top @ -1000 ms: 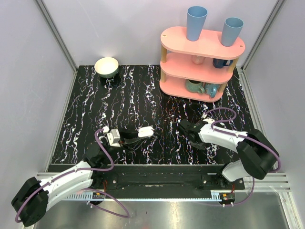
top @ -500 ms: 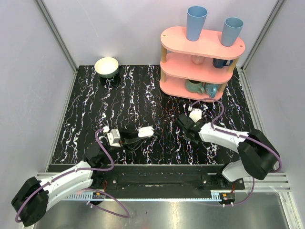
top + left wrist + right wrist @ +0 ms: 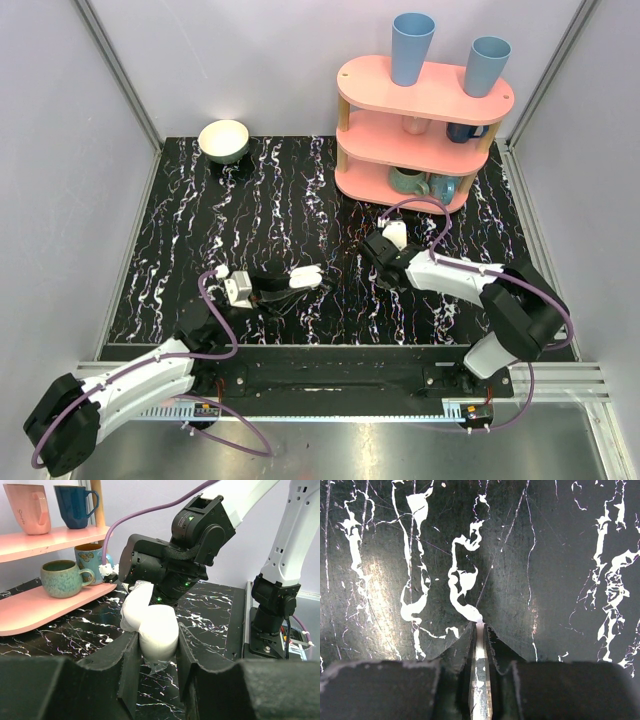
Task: Insert the wireless bluetooth earbuds into the charging case
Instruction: Pick up the right earbud from the center of the board, then insert the right earbud into the right side groove of the charging case.
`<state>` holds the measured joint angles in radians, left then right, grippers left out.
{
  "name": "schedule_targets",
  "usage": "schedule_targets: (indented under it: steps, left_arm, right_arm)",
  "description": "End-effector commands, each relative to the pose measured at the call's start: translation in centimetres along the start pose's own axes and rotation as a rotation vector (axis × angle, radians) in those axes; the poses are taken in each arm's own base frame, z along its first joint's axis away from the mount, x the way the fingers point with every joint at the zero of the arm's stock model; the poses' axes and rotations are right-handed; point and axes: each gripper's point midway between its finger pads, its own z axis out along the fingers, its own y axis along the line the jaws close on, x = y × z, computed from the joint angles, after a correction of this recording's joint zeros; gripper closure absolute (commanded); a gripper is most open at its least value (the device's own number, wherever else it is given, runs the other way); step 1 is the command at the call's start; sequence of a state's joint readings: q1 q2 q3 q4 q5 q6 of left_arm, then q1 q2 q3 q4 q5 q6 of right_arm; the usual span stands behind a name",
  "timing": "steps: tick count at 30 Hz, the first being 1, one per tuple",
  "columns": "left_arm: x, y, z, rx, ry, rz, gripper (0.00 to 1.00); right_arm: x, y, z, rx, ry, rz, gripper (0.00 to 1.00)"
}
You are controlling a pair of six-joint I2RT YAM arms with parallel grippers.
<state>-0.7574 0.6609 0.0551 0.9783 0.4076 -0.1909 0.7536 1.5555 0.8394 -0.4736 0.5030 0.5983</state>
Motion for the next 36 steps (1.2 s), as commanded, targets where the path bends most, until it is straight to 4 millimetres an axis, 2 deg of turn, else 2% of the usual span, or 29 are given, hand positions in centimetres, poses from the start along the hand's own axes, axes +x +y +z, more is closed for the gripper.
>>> schedule_targets:
  steps: [1,7,9,10,11,17,20,25,26,31,34,36]
  left_arm:
    - [-2.4,-0.2,0.7,0.017,-0.068,0.036,1.0]
    - [-2.3,-0.2,0.7,0.015,-0.065,0.035,1.0]
    - [-2.2,-0.2,0.7,0.015,-0.065,0.033,1.0]
    - [-2.3,-0.2,0.7,0.016,-0.066,0.034,1.0]
    - [-2.3,-0.2,0.7,0.019,-0.066,0.033,1.0]
    - [-2.3,-0.3,0.7,0.021,-0.065,0.033,1.0]
    - [-2.4,-0.3,0.7,0.022,-0.068,0.032,1.0]
    - [-2.4,-0.4,0.7,0.029,-0.067,0.037,1.0]
    - [-2.5,-0.5,0.7,0.031,-0.069,0.038,1.0]
    - [-2.8,-0.7,0.8,0.044,-0.073,0.04,1.0]
    - [-2.7,-0.9,0.8,0.056,-0.069,0.036,1.0]
    - [-2.8,-1.1,0.9,0.071,-0.072,0.037,1.0]
  right_arm:
    - [0.2,0.6,-0.2,-0.028,0.015,0.012,0.84]
    - [0.8,0.1,-0.5,-0.031,0.019,0.026,0.83]
    - [0.7,0.1,-0.9,-0.044,0.017,0.018,0.9]
    - [0.3,0.2,-1.3,-0.058,0.004,0.024,0.92]
    - [0.1,0.1,-1.5,-0.062,-0.004,0.016,1.0]
    - [-2.5,0.4,-3.9,-0.138,-0.087,-0.011,1.0]
    - [-4.1,1.3,-6.0,-0.246,-0.147,-0.055,1.0]
    - [-6.6,3.8,-11.5,-0.539,-0.318,-0.171,1.0]
    - [-6.4,4.5,-12.7,-0.619,-0.342,-0.234,1.0]
    - [-9.1,4.2,-19.7,-0.814,-0.64,-0.28,1.0]
    - [-9.1,4.5,-23.7,-0.942,-0.763,-0.395,1.0]
    - [-9.5,4.4,-25.4,-0.973,-0.828,-0.46,1.0]
